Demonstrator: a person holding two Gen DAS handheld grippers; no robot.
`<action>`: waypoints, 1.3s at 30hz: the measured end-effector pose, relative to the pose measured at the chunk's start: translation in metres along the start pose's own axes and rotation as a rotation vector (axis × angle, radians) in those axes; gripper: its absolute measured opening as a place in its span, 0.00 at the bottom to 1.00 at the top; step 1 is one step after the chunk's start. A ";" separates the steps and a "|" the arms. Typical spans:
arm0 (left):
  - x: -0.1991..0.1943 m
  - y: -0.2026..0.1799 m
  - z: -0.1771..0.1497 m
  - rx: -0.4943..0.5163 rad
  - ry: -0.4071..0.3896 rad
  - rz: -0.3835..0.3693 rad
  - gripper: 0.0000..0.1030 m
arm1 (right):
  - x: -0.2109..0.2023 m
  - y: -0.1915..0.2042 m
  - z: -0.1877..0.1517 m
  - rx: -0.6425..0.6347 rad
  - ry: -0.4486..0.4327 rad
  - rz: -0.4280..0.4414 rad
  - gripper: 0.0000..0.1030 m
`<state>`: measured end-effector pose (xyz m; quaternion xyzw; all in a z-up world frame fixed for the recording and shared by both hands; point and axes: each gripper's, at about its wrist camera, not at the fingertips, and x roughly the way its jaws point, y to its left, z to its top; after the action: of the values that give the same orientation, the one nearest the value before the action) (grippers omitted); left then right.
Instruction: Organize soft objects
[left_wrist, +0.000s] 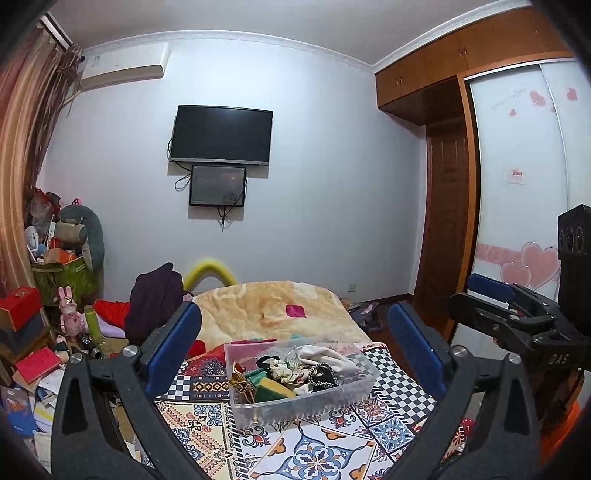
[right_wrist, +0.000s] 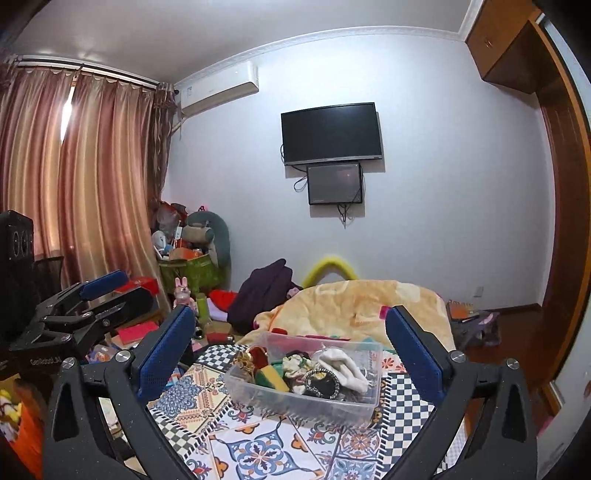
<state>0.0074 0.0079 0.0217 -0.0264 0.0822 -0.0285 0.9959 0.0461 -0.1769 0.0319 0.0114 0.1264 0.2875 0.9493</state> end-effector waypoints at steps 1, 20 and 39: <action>0.000 0.000 0.000 0.000 0.001 0.000 1.00 | 0.000 -0.001 -0.001 0.002 0.001 -0.001 1.00; -0.002 0.001 -0.001 0.005 0.003 0.001 1.00 | -0.001 -0.004 -0.002 0.012 0.011 -0.005 1.00; -0.005 -0.003 0.001 0.009 0.000 -0.009 1.00 | -0.003 -0.007 0.003 0.010 0.001 -0.005 1.00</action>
<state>0.0027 0.0048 0.0235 -0.0222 0.0820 -0.0332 0.9958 0.0483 -0.1838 0.0347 0.0158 0.1283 0.2844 0.9500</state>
